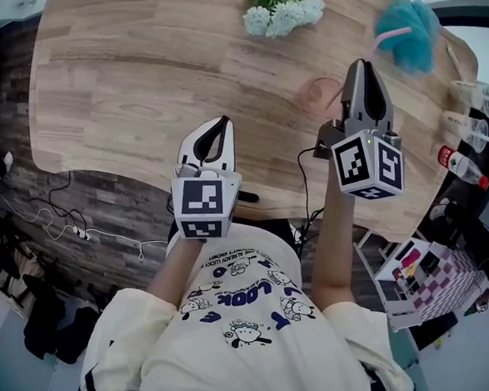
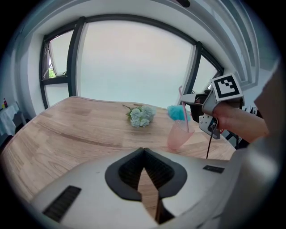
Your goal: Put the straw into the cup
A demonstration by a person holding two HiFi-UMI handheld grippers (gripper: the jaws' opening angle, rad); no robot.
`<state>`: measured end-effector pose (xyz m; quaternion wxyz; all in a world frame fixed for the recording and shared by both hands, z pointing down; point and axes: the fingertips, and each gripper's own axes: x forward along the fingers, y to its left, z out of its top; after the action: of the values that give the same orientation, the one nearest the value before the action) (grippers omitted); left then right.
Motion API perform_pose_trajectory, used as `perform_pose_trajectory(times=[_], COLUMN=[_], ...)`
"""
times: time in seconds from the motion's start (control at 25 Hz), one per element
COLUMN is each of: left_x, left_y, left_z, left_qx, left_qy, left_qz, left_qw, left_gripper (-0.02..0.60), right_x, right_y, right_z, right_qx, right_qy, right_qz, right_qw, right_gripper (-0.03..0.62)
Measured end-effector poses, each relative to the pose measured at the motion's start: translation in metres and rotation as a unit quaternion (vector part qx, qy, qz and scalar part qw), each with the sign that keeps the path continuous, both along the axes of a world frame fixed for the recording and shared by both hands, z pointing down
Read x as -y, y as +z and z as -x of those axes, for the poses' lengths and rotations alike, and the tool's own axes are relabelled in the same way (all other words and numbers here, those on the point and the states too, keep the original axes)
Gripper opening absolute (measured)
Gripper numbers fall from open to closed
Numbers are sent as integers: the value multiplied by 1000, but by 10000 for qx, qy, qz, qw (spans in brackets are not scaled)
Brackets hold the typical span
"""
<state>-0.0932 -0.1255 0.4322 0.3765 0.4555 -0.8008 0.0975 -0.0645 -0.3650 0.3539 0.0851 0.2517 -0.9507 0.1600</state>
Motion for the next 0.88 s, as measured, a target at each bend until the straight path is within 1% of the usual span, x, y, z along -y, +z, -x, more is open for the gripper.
perform_pose_trajectory(times=[0.32, 0.68, 0.88], left_x=[4, 1, 1], left_y=[3, 4, 2], left_z=[-4, -1, -1], left_qx=[-37, -17, -9], left_qy=[86, 107, 132], left_qz=[26, 41, 20], left_qw=[10000, 9999, 9999], left_gripper=[28, 28, 28], right_x=[-7, -11, -18], right_y=[6, 9, 9], right_z=[-8, -21, -26], right_qx=[133, 145, 34], right_qy=[38, 115, 97], right_qz=[-76, -188, -313], right_qw=[9999, 9997, 9995], right_gripper=[28, 29, 29])
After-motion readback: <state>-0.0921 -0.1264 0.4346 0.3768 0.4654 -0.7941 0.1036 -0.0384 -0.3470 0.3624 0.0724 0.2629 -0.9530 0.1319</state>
